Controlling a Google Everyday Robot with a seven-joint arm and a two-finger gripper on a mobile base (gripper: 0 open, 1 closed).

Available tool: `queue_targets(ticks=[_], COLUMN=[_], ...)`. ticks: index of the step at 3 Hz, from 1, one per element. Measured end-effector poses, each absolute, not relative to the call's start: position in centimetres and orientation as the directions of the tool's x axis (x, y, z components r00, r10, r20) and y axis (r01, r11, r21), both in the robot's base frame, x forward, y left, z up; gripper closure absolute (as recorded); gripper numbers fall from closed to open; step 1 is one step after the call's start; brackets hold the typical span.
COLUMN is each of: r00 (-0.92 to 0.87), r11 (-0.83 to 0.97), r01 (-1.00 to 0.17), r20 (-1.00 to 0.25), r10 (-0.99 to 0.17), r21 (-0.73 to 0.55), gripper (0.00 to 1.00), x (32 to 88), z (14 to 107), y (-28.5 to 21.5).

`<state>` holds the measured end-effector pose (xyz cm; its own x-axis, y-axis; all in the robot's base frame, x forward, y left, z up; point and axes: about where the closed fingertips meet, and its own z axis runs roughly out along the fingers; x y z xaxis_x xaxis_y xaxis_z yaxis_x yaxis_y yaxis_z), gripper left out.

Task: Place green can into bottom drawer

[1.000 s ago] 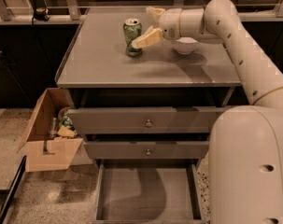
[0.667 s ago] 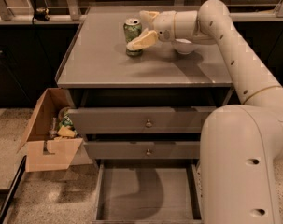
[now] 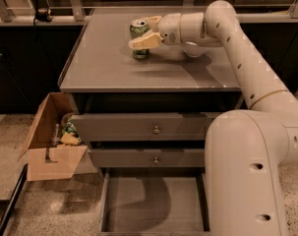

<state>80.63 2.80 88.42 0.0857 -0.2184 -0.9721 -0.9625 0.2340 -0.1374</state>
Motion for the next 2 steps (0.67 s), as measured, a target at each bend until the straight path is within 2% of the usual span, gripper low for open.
queue_targets(ticks=[2], r00=[0.086], r11=[0.234], r01=[-0.963], r20=[-0.972], r10=[-0.218], r21=[-0.137], gripper=[0.72], x=[80.63], z=[88.42], y=[2.81])
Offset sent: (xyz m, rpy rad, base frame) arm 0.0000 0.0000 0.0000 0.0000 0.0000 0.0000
